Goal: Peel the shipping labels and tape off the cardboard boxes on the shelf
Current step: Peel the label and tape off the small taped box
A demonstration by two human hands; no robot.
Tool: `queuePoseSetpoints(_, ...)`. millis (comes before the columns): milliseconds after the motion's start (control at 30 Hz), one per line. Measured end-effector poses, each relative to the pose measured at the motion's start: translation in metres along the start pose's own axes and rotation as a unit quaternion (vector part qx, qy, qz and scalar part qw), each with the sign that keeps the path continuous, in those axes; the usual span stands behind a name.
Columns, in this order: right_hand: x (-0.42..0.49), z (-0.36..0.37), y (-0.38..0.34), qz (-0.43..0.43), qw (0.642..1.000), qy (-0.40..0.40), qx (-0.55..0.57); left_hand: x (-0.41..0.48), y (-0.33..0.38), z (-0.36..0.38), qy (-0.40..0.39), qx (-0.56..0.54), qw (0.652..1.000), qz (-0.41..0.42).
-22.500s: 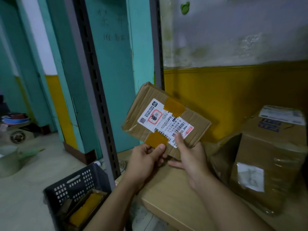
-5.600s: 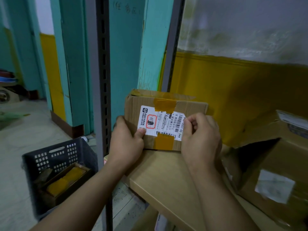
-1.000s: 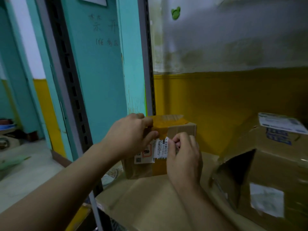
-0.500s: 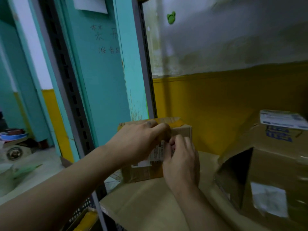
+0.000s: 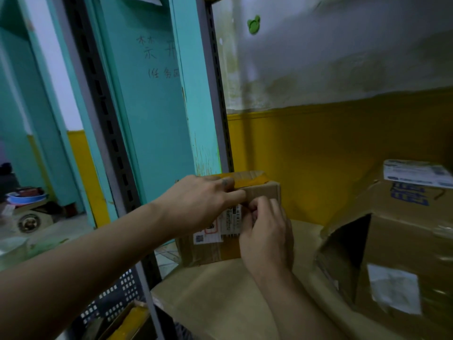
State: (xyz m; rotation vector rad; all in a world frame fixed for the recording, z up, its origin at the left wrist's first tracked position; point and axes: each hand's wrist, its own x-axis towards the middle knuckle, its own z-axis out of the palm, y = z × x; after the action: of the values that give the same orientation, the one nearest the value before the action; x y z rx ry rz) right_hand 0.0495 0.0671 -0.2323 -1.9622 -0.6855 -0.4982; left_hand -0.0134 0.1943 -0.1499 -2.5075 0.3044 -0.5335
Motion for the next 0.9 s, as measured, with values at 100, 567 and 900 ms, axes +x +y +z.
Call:
queuePoseSetpoints(100,0.0,-0.001,-0.001,0.002,1.0,-0.01,0.0,0.004,0.004,-0.005,-0.011,0.023,1.0,0.006)
queuePoseSetpoints(567,-0.001,-0.004,-0.004,0.003,0.999,-0.032,-0.005,0.015,0.014,-0.01,-0.048,0.093,0.994,0.009)
queuePoseSetpoints(900,0.0,-0.005,-0.005,0.012,0.999,-0.032,-0.011,0.012,0.014,-0.002,-0.007,0.077,0.997,-0.008)
